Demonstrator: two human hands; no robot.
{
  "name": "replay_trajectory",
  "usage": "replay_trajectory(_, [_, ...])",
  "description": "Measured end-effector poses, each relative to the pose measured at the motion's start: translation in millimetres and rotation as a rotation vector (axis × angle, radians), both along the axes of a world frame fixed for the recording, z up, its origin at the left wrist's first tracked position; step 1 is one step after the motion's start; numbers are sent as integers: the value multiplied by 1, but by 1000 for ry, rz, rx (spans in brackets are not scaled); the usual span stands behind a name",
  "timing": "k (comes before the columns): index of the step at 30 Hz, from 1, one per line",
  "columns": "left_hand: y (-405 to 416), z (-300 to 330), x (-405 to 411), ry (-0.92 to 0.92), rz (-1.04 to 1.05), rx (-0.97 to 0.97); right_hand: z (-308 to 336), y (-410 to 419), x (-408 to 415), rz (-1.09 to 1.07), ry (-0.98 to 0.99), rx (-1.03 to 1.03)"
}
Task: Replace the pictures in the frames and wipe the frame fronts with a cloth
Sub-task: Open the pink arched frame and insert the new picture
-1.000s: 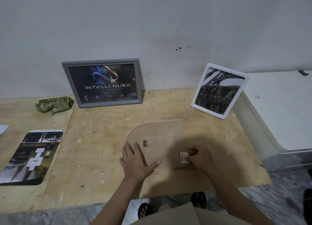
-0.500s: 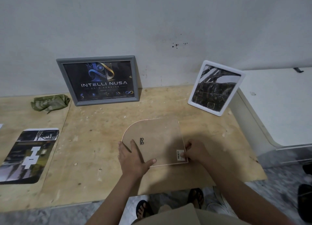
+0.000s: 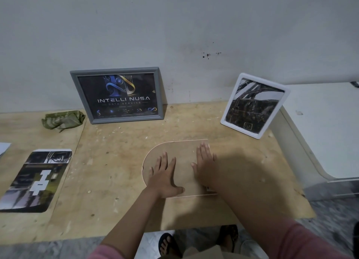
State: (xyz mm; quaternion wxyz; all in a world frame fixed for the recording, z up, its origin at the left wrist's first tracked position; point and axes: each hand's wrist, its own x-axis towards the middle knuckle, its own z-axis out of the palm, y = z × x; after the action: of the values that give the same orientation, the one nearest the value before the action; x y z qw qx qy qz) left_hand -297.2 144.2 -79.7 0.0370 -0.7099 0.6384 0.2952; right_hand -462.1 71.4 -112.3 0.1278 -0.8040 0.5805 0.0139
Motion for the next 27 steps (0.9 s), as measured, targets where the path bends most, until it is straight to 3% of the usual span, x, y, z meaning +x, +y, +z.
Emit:
replay_trajectory(11, [0, -3, 0, -48, -26, -10, -9, 1, -7, 52, -75, -72])
replay_trajectory(16, [-11, 0, 7, -59, -37, 29, 1, -5, 5, 86, 37, -90])
replay_trajectory(20, [-14, -3, 11, -93, -59, 53, -3, -5, 6, 233, 9, -69])
replay_trajectory(27, [-12, -17, 18, -84, -110, 12, -14, -2, 2, 251, -99, -152])
